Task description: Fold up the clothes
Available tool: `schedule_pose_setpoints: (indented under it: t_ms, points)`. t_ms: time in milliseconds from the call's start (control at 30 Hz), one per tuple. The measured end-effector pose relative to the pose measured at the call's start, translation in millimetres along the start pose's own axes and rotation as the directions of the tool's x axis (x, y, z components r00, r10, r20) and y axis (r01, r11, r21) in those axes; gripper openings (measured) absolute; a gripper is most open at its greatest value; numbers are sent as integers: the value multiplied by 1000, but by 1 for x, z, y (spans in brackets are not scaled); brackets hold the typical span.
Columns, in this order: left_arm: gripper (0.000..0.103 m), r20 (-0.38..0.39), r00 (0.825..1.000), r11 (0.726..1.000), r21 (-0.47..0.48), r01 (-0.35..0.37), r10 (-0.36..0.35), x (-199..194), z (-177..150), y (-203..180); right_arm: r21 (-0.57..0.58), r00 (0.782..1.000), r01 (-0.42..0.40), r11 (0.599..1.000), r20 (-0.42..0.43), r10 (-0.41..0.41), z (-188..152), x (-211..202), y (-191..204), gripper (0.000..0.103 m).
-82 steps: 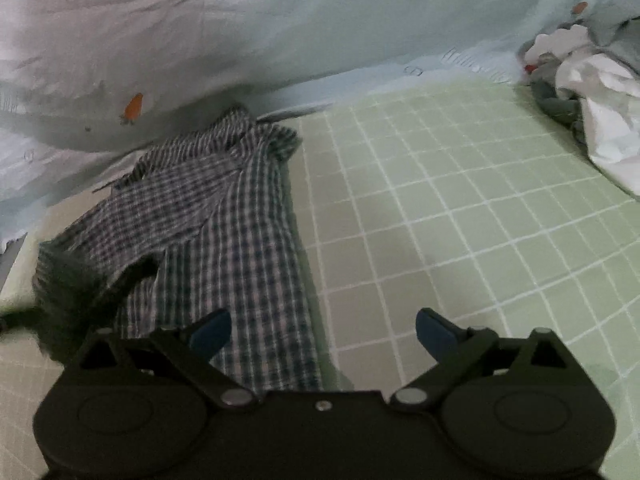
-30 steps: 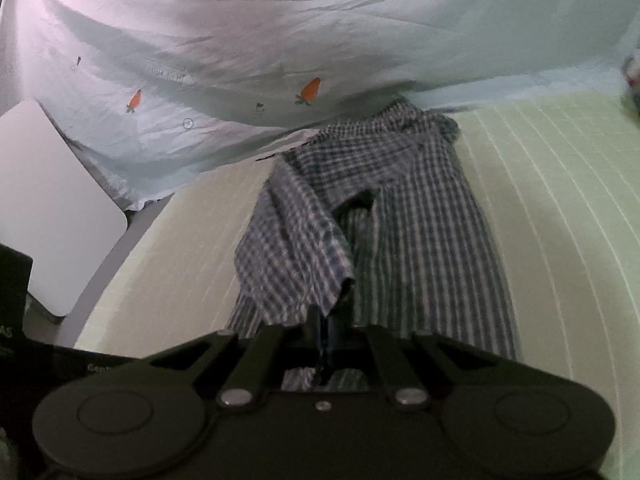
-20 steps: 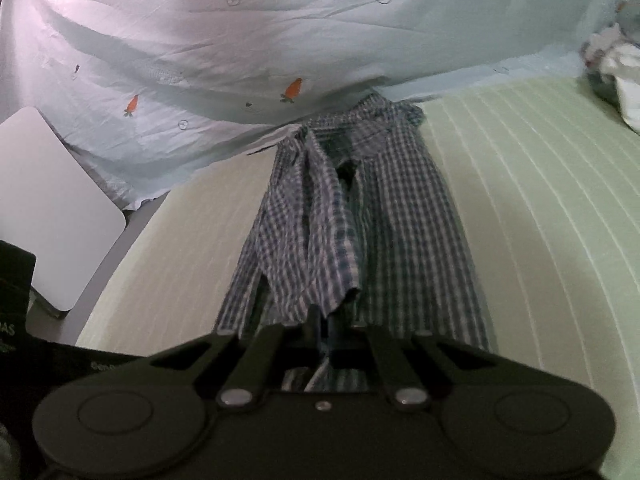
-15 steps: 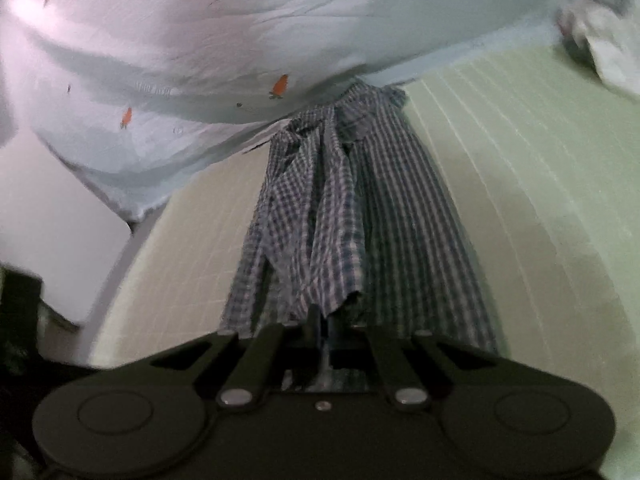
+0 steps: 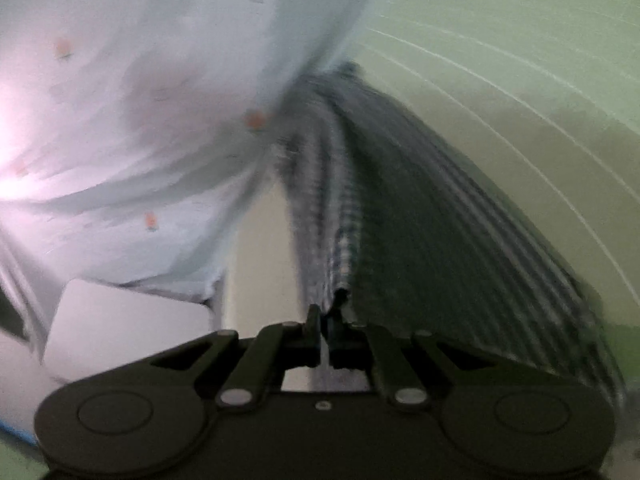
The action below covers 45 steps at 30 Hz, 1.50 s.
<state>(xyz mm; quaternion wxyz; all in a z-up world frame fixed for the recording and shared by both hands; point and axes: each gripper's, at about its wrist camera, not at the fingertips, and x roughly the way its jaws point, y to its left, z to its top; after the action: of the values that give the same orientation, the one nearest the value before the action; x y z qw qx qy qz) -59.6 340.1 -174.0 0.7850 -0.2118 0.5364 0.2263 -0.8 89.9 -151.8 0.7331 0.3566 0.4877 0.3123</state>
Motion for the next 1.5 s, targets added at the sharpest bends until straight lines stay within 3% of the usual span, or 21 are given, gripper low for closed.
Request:
schedule_pose_setpoints:
  t_ms: [200, 400, 533, 667, 800, 1133, 1500]
  points:
    - [103, -3, 999, 999, 14, -50, 50, 4, -9, 5, -67, 985, 164, 984, -40, -167, -8, 13, -16, 3]
    - [103, -33, 998, 998, -2, -57, 57, 9, -17, 14, -290, 943, 291, 912, -76, -325, -15, 21, -6, 3]
    - [102, -10, 998, 999, -2, -54, 54, 4, -19, 16, -447, 929, 315, 837, -35, -369, -15, 12, 10, 8]
    - [98, 32, 999, 999, 33, -37, 36, -3, -23, 17, -572, 911, 358, 738, 41, -410, -13, 5, 19, 32]
    - [93, 33, 999, 998, 61, -11, 9, -6, -33, 16, -610, 875, 416, 674, 66, -480, -9, 4, 2, 32]
    - [93, 3, 1000, 998, 57, 0, 0, 0, -59, 9, -660, 869, 397, 638, 46, -493, -16, -2, -11, 40]
    - [88, -14, 1000, 993, 117, 10, -8, 8, -68, -11, -656, 878, 366, 661, 6, -479, -16, -6, -17, 42]
